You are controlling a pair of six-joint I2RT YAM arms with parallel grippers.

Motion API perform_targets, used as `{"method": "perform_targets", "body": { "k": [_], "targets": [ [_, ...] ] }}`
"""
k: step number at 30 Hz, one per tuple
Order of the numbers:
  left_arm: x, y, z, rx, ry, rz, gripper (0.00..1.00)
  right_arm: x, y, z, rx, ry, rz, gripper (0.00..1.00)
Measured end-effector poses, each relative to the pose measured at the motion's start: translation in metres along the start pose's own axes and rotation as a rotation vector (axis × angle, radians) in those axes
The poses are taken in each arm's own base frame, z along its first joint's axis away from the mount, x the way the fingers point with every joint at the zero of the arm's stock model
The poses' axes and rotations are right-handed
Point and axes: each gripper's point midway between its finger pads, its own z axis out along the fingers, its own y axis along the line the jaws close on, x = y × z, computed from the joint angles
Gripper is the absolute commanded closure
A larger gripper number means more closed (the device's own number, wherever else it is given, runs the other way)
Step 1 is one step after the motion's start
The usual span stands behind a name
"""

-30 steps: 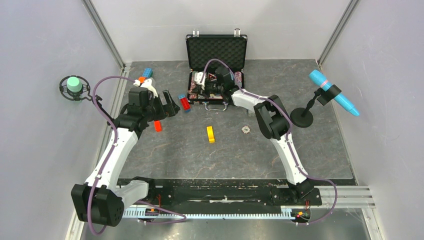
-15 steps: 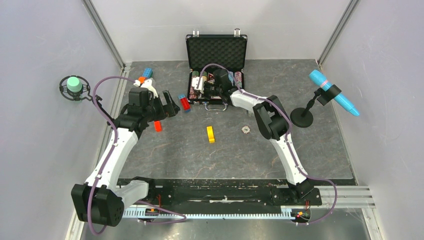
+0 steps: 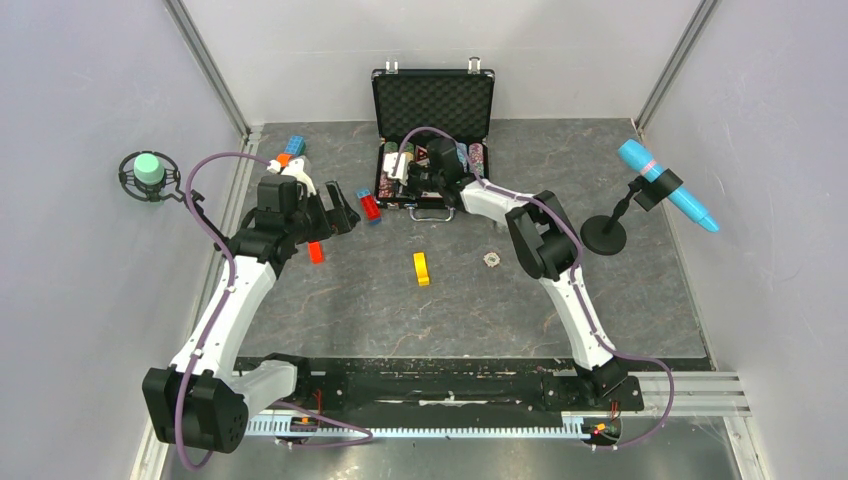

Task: Pack up texas hold em set
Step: Place the poker chip in the chip case, then pick up the poker chip from the center of the board.

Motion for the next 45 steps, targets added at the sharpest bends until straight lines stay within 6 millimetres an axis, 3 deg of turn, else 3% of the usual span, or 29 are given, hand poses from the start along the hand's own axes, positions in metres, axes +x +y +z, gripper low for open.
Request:
{"method": "perform_targets", "body": {
  "k": [13,21,26,32,36,39,41,43,45],
  "targets": [
    [0.0,0.0,0.0,0.0,0.001,0.0,0.0,0.001,0.005,-0.018,0.018,-0.067,0.082,0.53],
    [0.0,0.0,0.0,0.0,0.001,0.0,0.0,-0.032,-0.001,-0.05,0.085,-0.212,0.187,0.55],
    [0.0,0.0,0.0,0.0,0.001,0.0,0.0,-0.047,-0.015,-0.094,0.219,-0.278,0.317,0.57],
    [0.001,0.0,0.0,0.003,0.004,0.0,0.0,-0.063,-0.02,-0.161,0.427,-0.243,0.49,0.6],
    [0.002,0.0,0.002,0.002,0.01,-0.001,0.0,-0.072,-0.026,-0.195,0.563,-0.185,0.604,0.62],
    [0.003,0.0,0.003,0.002,0.013,-0.002,0.0,-0.061,-0.031,-0.21,0.647,-0.043,0.722,0.65],
    [0.003,0.0,0.003,0.002,0.016,-0.002,0.0,-0.047,-0.03,-0.215,0.686,0.053,0.791,0.58],
    [0.004,0.0,0.004,0.006,0.02,-0.003,0.0,-0.027,-0.014,-0.223,0.711,0.168,0.874,0.38],
    [0.004,-0.001,0.004,0.012,0.023,-0.003,0.0,-0.006,0.012,-0.232,0.711,0.26,0.956,0.34]
  ]
}}
